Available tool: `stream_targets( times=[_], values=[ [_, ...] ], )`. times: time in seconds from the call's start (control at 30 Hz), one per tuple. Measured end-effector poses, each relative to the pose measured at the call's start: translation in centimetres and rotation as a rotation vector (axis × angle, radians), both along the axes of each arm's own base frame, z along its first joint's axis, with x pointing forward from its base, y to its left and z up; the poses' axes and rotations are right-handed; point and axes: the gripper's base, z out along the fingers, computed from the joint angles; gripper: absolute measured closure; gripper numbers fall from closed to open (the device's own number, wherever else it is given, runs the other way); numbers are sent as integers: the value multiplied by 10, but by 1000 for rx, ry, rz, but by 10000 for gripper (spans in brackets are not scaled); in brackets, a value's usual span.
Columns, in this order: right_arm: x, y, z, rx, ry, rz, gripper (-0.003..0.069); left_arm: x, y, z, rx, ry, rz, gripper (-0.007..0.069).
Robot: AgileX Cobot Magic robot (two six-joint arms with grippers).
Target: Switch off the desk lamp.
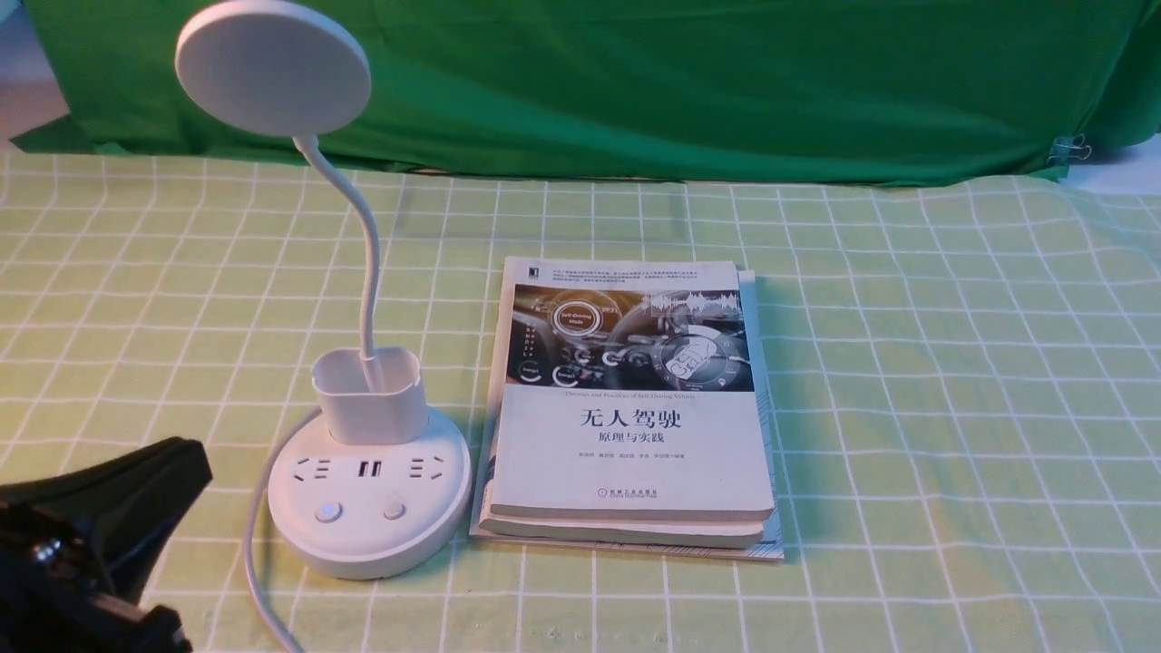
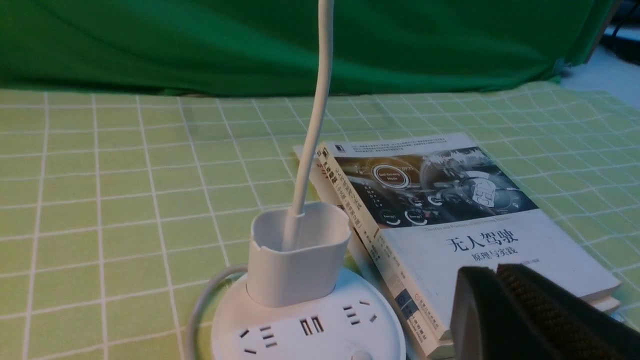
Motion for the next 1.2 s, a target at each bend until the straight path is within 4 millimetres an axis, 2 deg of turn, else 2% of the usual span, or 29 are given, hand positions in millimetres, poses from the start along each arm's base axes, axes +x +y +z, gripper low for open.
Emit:
stream_targets(
  times=[0.13,0.23,0.43,0.67,1.0,1.07,1.2],
  values=[
    [0,0,0,0,0,0,630,-7,3,-16,2,1,2,619],
    [0,0,0,-2,0,0,630,-7,3,-20,11,7,1,619],
    [0,0,0,-2,1,0,630,-7,3,-19,56,-38,-5,619],
    [0,0,0,-2,1,0,630,-9,7,-15,95,-191,15,619],
    [0,0,0,-1,0,0,630,-31,30,-36,69,-336,251,619],
    [0,0,0,-2,0,0,630,-34,31,-37,57,-334,262,619],
    [0,0,0,-2,-2,0,630,-37,31,-56,31,-135,261,619]
  ],
)
